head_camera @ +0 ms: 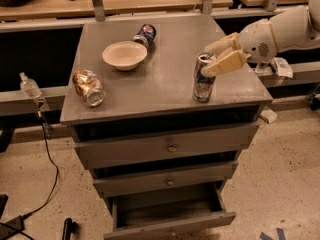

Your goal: Pick redbull can from bottom drawer and place on counter

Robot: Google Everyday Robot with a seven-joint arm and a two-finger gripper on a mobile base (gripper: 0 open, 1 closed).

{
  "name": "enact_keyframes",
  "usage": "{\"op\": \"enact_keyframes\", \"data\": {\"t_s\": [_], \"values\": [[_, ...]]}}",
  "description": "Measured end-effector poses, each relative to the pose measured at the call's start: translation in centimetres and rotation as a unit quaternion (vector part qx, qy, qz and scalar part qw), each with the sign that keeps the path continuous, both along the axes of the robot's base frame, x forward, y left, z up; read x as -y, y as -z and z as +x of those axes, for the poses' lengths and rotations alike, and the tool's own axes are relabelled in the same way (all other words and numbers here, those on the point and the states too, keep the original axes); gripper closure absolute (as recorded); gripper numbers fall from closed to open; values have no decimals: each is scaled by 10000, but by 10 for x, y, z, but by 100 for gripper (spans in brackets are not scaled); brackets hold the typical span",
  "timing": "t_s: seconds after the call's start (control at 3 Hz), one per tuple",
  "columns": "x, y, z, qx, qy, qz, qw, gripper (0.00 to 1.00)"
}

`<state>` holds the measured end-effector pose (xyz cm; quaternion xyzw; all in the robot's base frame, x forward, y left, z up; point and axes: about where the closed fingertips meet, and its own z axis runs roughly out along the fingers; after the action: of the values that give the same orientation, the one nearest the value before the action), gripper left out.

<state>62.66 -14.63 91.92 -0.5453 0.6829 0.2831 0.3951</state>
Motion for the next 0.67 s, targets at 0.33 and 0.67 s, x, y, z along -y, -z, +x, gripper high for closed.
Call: {"op": "enact_keyframes", "data": {"t_s": [0.33,0.67], "values": [[-2,1,0,-6,-14,4,10000,0],[1,0,3,-59,-51,114,9999,0]]}}
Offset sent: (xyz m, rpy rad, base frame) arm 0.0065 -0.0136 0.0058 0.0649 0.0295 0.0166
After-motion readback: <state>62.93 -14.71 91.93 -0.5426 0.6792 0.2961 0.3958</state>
